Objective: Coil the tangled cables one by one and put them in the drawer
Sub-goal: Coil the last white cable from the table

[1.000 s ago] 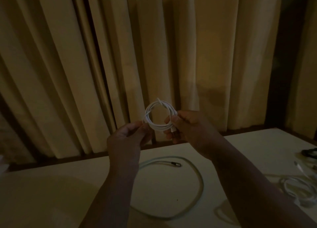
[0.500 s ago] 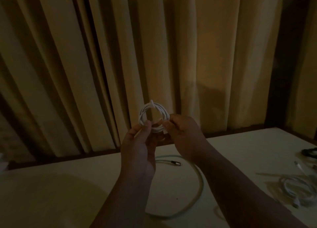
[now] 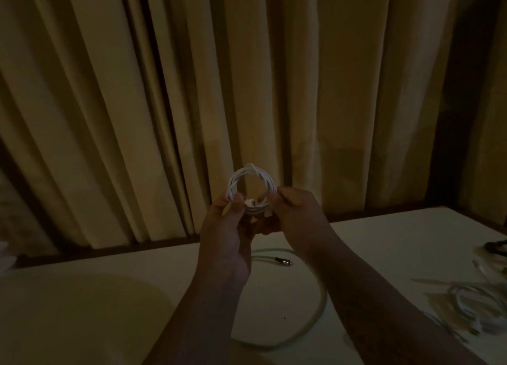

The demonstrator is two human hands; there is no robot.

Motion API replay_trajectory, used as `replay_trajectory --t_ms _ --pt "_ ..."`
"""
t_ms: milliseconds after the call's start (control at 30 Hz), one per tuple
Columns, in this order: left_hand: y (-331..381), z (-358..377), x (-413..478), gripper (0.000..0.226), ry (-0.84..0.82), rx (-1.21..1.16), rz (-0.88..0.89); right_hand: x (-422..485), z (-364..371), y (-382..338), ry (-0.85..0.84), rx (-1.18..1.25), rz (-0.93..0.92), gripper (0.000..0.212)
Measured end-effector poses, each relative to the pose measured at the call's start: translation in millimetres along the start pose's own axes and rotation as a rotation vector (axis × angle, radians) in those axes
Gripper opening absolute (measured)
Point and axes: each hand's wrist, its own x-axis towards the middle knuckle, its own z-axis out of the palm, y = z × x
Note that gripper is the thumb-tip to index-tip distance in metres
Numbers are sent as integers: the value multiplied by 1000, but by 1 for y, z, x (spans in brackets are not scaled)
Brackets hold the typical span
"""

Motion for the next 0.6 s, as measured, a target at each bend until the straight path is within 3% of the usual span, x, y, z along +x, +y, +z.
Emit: replay_trajectory --t_ms 200,300,400,500,600 --pt "4 -8 6 28 2 363 186 0 3 7 30 47 -9 28" --pt "4 -6 5 25 49 552 215 0 5 6 57 17 -40 26" --pt "7 1 0 24 142 486 -8 -4 6 3 81 -19 -90 22" --pt "12 4 -7 25 93 236 -309 -7 8 4 101 -111 -161 19" --pt "14 2 -7 26 74 124 -369 -6 10 8 94 -259 -201 18"
